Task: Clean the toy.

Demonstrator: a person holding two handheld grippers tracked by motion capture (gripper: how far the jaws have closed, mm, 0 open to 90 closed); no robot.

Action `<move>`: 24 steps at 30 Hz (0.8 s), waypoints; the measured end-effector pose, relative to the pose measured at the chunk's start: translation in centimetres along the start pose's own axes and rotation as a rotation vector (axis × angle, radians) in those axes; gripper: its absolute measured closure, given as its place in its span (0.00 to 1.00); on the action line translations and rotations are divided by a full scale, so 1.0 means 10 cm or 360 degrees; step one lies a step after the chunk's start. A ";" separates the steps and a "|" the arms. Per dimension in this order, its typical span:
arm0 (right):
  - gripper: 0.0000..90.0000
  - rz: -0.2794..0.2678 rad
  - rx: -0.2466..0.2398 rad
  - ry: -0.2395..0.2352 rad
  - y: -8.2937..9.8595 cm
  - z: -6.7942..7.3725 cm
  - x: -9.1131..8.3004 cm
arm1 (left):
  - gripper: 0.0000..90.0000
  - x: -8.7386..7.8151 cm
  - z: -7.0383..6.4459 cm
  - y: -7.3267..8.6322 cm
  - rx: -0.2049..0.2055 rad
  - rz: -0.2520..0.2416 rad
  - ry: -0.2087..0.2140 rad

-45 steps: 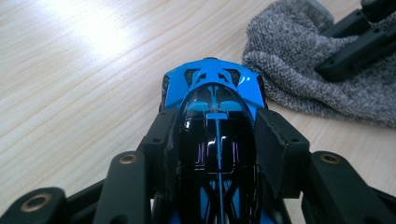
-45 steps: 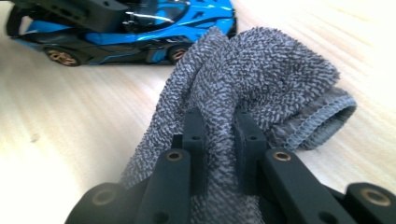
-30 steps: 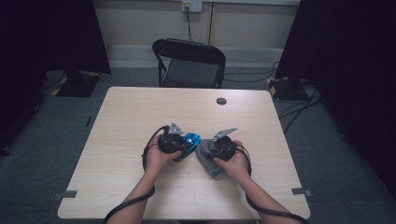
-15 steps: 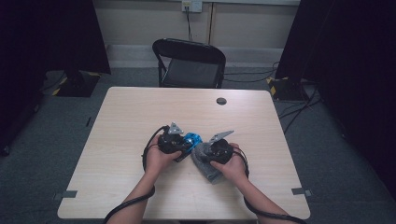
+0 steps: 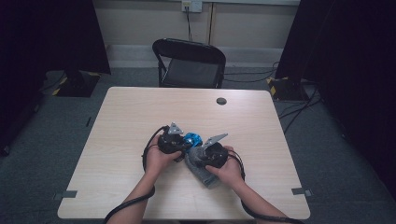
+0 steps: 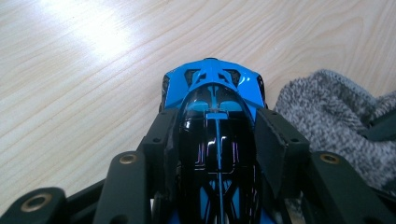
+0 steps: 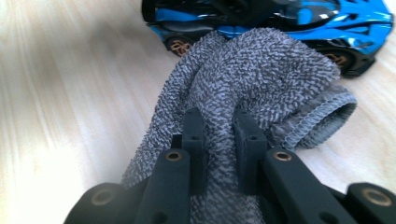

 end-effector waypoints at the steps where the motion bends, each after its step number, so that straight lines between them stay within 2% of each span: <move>1: 0.86 -0.0001 -0.0010 -0.0006 0.00 0.01 0.00 | 0.57 0.00 0.00 0.00 0.0003 0.0000 -0.0001; 19: 0.86 0.0007 -0.0078 -0.0104 -0.03 0.28 0.09 | 0.57 0.00 0.00 0.00 0.0002 0.0000 -0.0004; 24: 0.86 0.0006 -0.0091 -0.0161 -0.04 0.36 0.10 | 0.57 0.00 0.00 0.00 0.0003 0.0003 -0.0004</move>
Point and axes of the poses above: each handheld gripper's, and its own axes: x roughly forward along the jaws, y roughly out of its underside, z roughly to its left, the point moved 8 cm from there along x, roughly forward along the jaws
